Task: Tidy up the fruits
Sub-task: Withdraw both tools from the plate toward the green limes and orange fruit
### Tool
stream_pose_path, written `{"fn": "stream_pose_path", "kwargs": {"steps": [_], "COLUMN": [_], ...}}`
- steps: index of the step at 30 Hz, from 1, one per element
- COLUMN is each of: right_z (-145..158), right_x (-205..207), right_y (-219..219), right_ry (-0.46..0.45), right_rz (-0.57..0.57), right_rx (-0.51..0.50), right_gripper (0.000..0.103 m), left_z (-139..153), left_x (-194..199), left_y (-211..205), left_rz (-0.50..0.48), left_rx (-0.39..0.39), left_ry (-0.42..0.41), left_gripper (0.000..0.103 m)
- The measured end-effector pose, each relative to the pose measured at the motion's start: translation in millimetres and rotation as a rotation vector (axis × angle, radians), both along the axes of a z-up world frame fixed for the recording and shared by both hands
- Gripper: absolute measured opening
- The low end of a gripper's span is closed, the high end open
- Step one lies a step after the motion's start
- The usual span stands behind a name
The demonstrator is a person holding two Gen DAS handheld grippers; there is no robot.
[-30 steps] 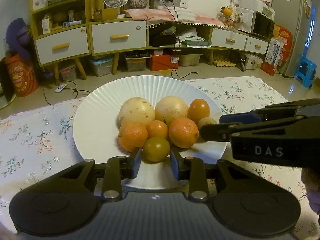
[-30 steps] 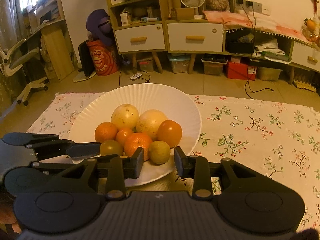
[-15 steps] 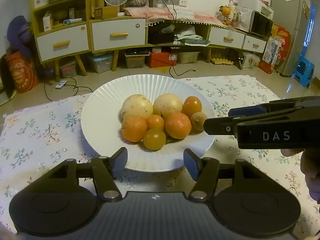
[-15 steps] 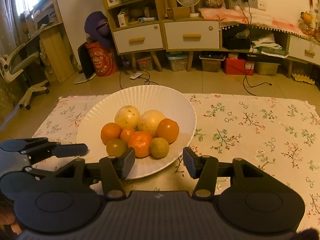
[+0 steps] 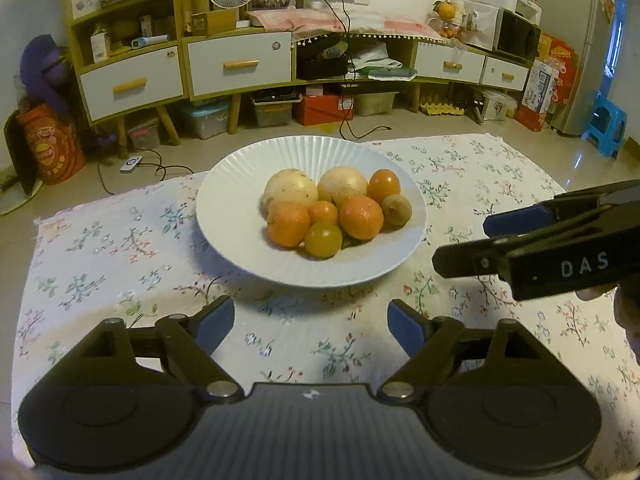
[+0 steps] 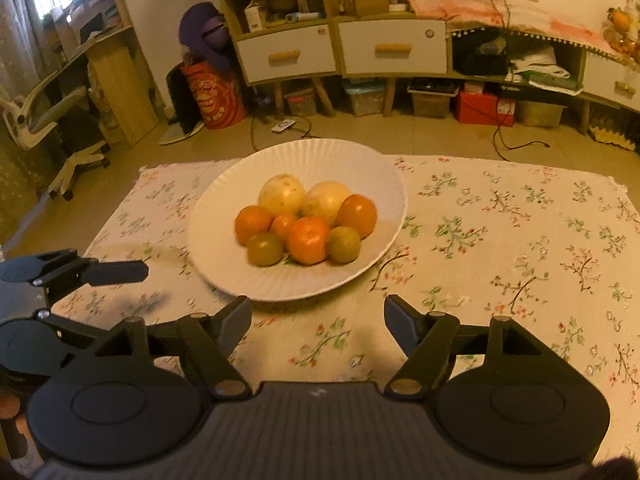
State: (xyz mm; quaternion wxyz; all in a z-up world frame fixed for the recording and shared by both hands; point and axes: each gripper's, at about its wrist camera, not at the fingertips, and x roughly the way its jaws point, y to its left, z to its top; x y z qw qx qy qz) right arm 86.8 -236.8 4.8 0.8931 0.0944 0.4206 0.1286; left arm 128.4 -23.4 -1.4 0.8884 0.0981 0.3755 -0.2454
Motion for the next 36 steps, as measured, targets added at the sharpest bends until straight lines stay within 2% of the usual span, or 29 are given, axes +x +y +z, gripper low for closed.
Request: {"fn": "stream_pose_path", "kwargs": {"steps": [8,15,27,36], "right_z": [5.2,0.8,-6.1,-15.1], "right_x": [-13.9,-23.5,-45.6,-58.1], "right_y": [14.3,22.8,39.7,57.8], "right_ry": [0.001,0.02,0.01,0.006], "right_rz": [0.049,0.081,0.145,0.208], "right_rx": [-0.028,-0.042,-0.083,-0.113], "right_gripper": [0.082,0.086,0.092,0.093], "left_z": [2.1,2.3,-9.3,-15.6], "left_x": [-9.7,-18.1,-32.6,-41.3], "left_y": [14.7,34.1,70.8,90.0], "left_rz": [0.013,0.029,0.057,0.044], "left_rx": [0.003,-0.001,0.053,0.056], "left_ry": [0.004,0.013,0.031,0.046], "left_gripper": [0.086,0.094,0.094,0.094]}}
